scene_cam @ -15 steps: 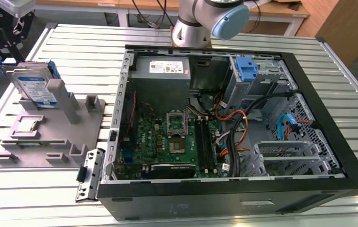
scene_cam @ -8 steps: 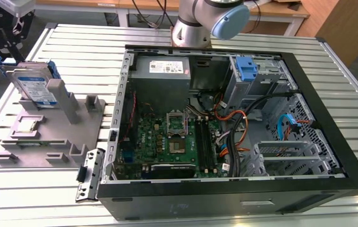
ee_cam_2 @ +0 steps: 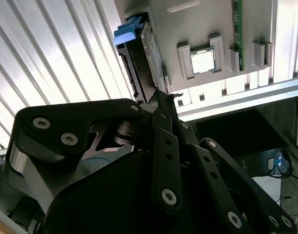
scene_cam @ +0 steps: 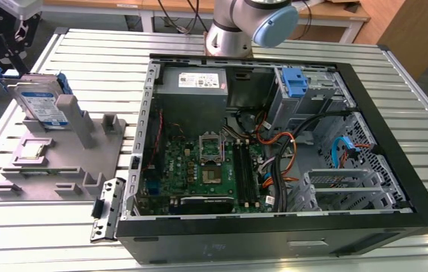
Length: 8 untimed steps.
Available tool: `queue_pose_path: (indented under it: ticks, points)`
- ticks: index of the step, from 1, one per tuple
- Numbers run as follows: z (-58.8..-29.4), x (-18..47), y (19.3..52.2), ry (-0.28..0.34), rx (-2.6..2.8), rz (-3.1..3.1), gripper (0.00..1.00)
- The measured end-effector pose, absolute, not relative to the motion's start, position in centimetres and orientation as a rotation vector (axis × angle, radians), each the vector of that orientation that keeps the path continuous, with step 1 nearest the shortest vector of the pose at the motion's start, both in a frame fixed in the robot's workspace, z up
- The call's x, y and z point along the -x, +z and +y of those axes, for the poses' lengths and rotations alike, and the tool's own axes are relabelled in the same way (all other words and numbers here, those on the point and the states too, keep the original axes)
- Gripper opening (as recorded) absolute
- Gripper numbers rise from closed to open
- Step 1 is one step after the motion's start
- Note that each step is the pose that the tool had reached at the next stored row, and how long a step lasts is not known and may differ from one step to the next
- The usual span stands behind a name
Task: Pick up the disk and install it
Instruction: 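Pick up the disk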
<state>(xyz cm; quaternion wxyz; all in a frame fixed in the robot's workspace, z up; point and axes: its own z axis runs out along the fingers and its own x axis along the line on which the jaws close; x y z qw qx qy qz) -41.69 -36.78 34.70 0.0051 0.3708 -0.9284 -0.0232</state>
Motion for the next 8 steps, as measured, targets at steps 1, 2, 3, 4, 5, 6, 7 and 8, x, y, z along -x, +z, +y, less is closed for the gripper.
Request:
queue_pose_path:
  ticks: [1,2,3,4,5,6,7,8]
  points:
    - [-36.78,41.70,34.70,-0.073,-1.166,-2.905,0.10]
    - [-36.78,41.70,34.70,-0.073,-1.171,-2.903,0.10]
    - [-36.78,41.70,34.70,-0.073,-1.175,-2.901,0.10]
    - [-36.78,41.70,34.70,-0.073,-1.182,-2.899,0.10]
    - [-36.78,41.71,34.70,-0.073,-1.193,-2.894,0.10]
    - [-36.78,41.71,34.70,-0.072,-1.209,-2.887,0.10]
    - [-36.78,41.71,34.69,-0.072,-1.230,-2.878,0.10]
    - [-36.78,41.71,34.68,-0.072,-1.255,-2.867,0.10]
